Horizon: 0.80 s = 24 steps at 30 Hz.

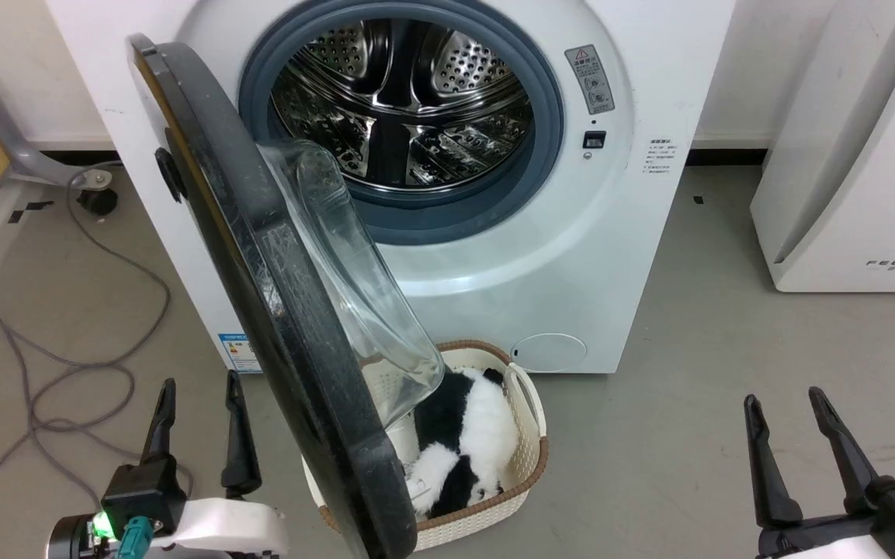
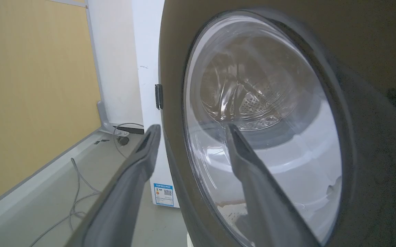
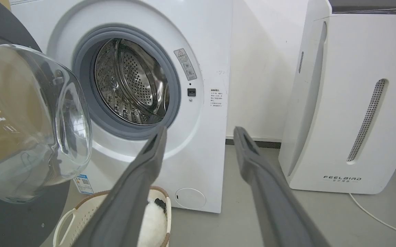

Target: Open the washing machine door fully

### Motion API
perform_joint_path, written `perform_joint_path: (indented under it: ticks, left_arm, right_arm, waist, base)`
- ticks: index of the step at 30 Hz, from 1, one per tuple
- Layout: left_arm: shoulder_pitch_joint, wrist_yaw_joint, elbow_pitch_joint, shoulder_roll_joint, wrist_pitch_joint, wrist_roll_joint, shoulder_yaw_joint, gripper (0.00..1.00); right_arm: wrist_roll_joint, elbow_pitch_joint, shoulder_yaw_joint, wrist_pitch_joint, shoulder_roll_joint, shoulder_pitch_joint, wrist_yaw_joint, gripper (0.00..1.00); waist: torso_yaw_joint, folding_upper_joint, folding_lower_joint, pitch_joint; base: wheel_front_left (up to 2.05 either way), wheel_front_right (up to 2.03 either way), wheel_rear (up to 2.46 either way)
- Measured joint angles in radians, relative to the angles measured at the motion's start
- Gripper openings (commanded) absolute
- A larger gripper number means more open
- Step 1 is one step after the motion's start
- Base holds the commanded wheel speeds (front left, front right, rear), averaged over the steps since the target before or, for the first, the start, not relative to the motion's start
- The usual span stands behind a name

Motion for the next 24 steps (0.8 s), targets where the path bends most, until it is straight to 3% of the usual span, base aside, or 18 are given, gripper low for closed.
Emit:
perform_joint_path:
  ticks: [1, 7, 14, 24]
  left_arm:
    - [0.000, 0.000, -0.002, 0.000, 0.000, 0.000, 0.001, 0.00]
    - [-0.003, -0.004, -0.040, 0.000, 0.000, 0.004, 0.030, 0.00]
    - [-0.042, -0.025, -0.226, 0.000, 0.000, 0.015, 0.047, 0.00]
    - [-0.092, -0.093, -0.528, 0.000, -0.001, 0.058, -0.124, 0.00]
  right_arm:
    - [0.000, 0.002, -0.001, 0.000, 0.000, 0.000, 0.000, 1.00]
    - [0.000, 0.010, -0.012, 0.000, 0.000, 0.003, 0.000, 1.00]
    - [0.009, 0.006, -0.011, 0.000, 0.001, 0.004, 0.000, 1.00]
    - [0.009, -0.001, -0.003, 0.000, 0.001, 0.017, 0.000, 1.00]
  waist:
    - [0.001, 0.0000, 0.0000, -0.001]
    - [0.008, 0.0000, -0.0001, -0.006]
    - [0.017, 0.0000, 0.0000, -0.011]
    - [0.024, 0.0000, 0.0000, -0.016]
  base:
    - [0.00, 0.00, 0.00]
    - [0.00, 0.00, 0.00]
    - [0.00, 0.00, 0.00]
    - [0.00, 0.00, 0.00]
